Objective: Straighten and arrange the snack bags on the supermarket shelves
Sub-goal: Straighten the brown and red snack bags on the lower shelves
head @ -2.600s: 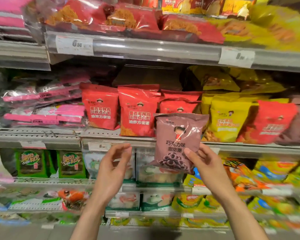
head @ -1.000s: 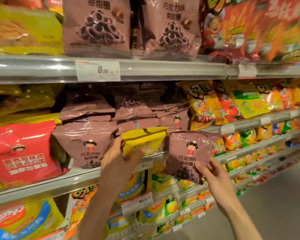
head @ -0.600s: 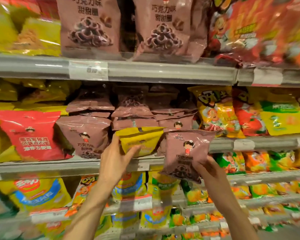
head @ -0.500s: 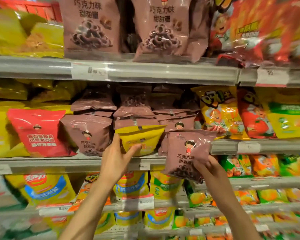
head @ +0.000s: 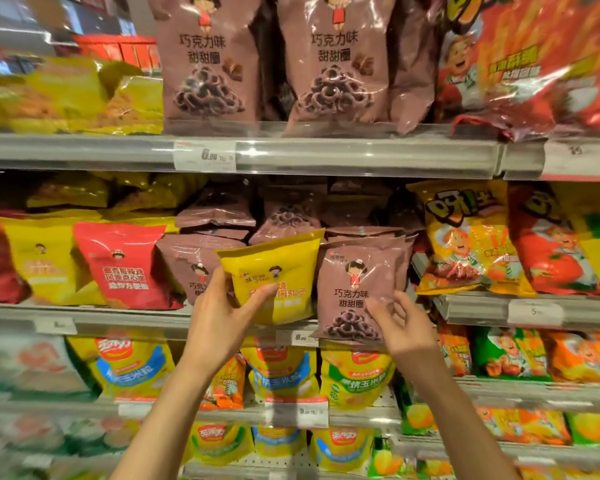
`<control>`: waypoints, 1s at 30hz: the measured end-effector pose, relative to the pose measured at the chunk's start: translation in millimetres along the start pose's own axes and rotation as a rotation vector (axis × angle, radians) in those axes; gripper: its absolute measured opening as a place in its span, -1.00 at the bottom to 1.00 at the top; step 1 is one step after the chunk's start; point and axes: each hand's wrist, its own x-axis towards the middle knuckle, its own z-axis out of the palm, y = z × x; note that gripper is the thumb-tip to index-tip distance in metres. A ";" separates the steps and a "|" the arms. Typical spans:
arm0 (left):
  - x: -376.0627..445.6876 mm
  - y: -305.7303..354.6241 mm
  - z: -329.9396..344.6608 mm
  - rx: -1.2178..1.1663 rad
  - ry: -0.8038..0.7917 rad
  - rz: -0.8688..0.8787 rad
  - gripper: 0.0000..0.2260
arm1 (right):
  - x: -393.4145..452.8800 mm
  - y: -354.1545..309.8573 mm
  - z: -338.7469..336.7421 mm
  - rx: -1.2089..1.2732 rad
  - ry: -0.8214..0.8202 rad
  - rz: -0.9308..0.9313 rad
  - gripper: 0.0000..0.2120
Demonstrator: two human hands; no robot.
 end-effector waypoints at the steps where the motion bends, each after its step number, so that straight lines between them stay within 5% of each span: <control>1: -1.0 0.9 -3.7 -0.003 -0.001 -0.006 -0.64 | 4.5 0.4 5.2 -0.005 0.010 -0.002 -0.79; 5: -5.7 0.8 -18.4 -0.025 -0.002 -0.051 -0.61 | 14.5 -5.5 23.6 -0.053 0.065 0.016 -0.44; 11: -9.4 -7.5 -44.2 -0.055 0.058 -0.068 -0.53 | 15.7 -17.0 54.0 -0.194 0.087 -0.061 -0.42; 16: -8.3 -14.2 -66.7 -0.013 0.114 -0.073 -0.66 | 19.9 -24.4 88.5 -0.215 0.084 -0.114 -0.46; 22: -10.5 -23.1 -82.5 -0.075 0.105 -0.153 -0.50 | 20.9 -9.5 112.1 -0.292 -0.053 -0.088 -0.57; 30: -18.5 -30.4 -84.0 -0.075 0.107 -0.185 -0.63 | 29.8 -15.8 103.9 -0.357 -0.151 -0.072 -0.62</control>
